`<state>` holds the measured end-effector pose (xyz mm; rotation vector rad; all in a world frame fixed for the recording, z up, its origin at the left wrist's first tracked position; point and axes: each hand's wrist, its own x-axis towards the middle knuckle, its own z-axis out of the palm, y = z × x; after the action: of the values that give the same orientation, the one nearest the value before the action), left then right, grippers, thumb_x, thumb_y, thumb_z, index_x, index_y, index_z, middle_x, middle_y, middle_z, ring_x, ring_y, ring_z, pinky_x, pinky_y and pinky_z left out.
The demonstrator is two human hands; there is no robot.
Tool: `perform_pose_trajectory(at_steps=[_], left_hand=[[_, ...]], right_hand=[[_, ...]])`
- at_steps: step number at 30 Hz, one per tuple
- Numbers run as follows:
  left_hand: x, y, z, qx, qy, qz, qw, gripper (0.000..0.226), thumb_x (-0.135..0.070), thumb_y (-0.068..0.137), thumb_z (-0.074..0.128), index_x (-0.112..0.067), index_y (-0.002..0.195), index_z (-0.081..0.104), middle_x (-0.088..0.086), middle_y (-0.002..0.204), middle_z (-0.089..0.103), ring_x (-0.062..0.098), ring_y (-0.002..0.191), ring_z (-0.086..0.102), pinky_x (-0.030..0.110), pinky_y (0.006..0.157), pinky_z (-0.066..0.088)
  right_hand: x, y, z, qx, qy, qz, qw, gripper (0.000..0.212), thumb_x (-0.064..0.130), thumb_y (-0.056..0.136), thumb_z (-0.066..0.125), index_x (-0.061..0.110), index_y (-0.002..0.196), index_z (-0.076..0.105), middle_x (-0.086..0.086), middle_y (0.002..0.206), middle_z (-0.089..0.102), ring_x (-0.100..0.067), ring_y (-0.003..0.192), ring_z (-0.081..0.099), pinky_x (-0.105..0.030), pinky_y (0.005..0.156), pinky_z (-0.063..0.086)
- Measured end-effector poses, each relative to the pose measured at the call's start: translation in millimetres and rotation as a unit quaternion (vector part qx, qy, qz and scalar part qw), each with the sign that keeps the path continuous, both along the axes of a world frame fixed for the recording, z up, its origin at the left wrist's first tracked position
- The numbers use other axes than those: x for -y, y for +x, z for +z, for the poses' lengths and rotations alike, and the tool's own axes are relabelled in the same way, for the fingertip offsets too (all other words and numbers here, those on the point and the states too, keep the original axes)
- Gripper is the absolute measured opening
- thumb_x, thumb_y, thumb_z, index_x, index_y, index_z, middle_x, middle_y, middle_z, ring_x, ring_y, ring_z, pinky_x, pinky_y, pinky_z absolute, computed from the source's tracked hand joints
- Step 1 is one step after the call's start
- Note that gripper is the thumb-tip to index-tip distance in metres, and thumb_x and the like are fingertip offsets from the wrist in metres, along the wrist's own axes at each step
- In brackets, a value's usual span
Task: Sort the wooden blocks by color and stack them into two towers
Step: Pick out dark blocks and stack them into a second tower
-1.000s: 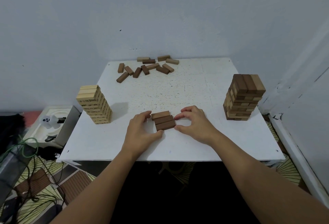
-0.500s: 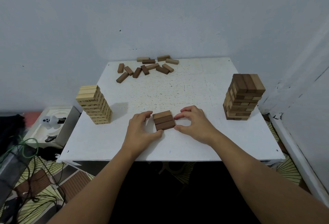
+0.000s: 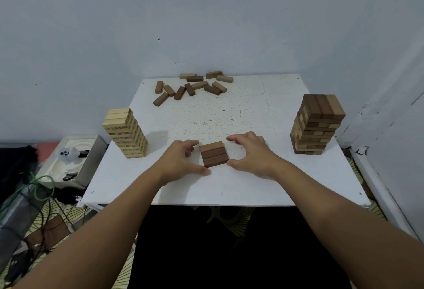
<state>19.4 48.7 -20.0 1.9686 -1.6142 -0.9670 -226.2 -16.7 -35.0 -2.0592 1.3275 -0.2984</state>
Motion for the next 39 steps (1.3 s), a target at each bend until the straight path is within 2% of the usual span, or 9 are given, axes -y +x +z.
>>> perform_pose_trajectory(at_steps=[6,12,15,18,22,29,32,36,39], left_hand=[[0.0,-3.5,9.6,-0.031,0.002,-0.005,1.000,0.092,-0.039,0.062,0.100,-0.031,0.143,0.059,-0.011,0.115,0.053,0.004,0.106,0.052,0.020,0.082,0.042],[-2.7,-7.4,5.6,-0.031,-0.029,0.000,0.999,0.059,-0.025,0.069,0.097,-0.029,0.123,0.071,-0.012,0.100,0.055,0.000,0.092,0.052,0.009,0.072,0.040],[-0.7,-6.7,2.8,-0.024,-0.031,0.004,0.999,0.059,-0.029,0.067,0.097,-0.032,0.121,0.071,-0.006,0.109,0.052,0.003,0.099,0.052,0.016,0.076,0.040],[2.9,-4.3,-1.1,-0.001,-0.034,-0.003,0.999,0.065,-0.038,0.063,0.098,-0.037,0.122,0.071,-0.003,0.113,0.049,0.007,0.104,0.052,0.022,0.082,0.041],[4.5,-1.9,-3.0,0.030,-0.064,-0.028,0.997,0.065,-0.050,0.060,0.095,-0.044,0.119,0.069,-0.007,0.114,0.050,0.009,0.110,0.050,0.032,0.095,0.043],[12.1,-5.9,35.1,0.068,-0.160,-0.047,0.984,0.071,-0.053,0.059,0.083,-0.040,0.127,0.066,-0.011,0.127,0.051,0.015,0.130,0.036,0.038,0.108,0.036],[23.3,-11.6,60.9,0.075,-0.211,-0.056,0.973,0.066,-0.049,0.061,0.089,-0.038,0.124,0.068,-0.017,0.130,0.060,0.012,0.132,0.046,0.043,0.111,0.042],[36.2,-33.2,95.2,0.050,-0.255,-0.088,0.962,0.051,-0.022,0.070,0.093,-0.023,0.117,0.073,-0.027,0.111,0.067,-0.017,0.109,0.051,0.004,0.094,0.032],[48.7,-57.1,112.3,0.049,-0.257,-0.112,0.959,0.044,-0.021,0.072,0.092,-0.027,0.111,0.073,-0.017,0.109,0.069,-0.023,0.103,0.049,-0.003,0.083,0.029]], right_hand=[[11.3,6.9,15.3,-0.057,0.013,0.037,0.998,0.085,0.044,0.082,0.075,0.052,0.153,0.031,0.006,0.141,0.035,-0.018,0.137,0.024,-0.039,0.115,0.029],[22.9,17.2,22.5,-0.114,0.019,0.079,0.990,0.079,0.042,0.079,0.075,0.056,0.148,0.039,0.005,0.134,0.032,-0.020,0.131,0.025,-0.037,0.107,0.032],[25.1,19.3,23.5,-0.121,0.011,0.088,0.989,0.073,0.041,0.077,0.076,0.056,0.141,0.045,0.005,0.131,0.033,-0.020,0.129,0.025,-0.037,0.101,0.032],[24.1,20.2,25.5,-0.123,-0.004,0.098,0.988,0.067,0.041,0.076,0.076,0.054,0.136,0.049,0.006,0.129,0.036,-0.021,0.129,0.027,-0.040,0.107,0.030],[18.4,25.0,28.7,-0.156,-0.084,0.112,0.978,0.067,0.046,0.073,0.077,0.044,0.135,0.051,0.006,0.133,0.038,-0.023,0.127,0.032,-0.038,0.108,0.025],[28.1,16.1,62.8,-0.152,-0.190,0.125,0.962,0.073,0.052,0.073,0.077,0.036,0.139,0.050,0.004,0.152,0.035,-0.023,0.145,0.024,-0.053,0.125,0.001],[33.5,5.8,92.8,-0.152,-0.231,0.120,0.953,0.072,0.051,0.075,0.075,0.034,0.140,0.049,0.003,0.158,0.034,-0.021,0.151,0.017,-0.056,0.123,-0.009],[39.1,-20.5,128.0,-0.158,-0.265,0.096,0.946,0.071,0.053,0.076,0.074,0.037,0.141,0.049,0.005,0.158,0.034,-0.018,0.154,0.012,-0.059,0.121,-0.015],[42.0,-46.1,145.7,-0.158,-0.271,0.066,0.947,0.070,0.054,0.077,0.074,0.040,0.140,0.049,0.004,0.157,0.035,-0.017,0.152,0.013,-0.062,0.120,-0.016]])
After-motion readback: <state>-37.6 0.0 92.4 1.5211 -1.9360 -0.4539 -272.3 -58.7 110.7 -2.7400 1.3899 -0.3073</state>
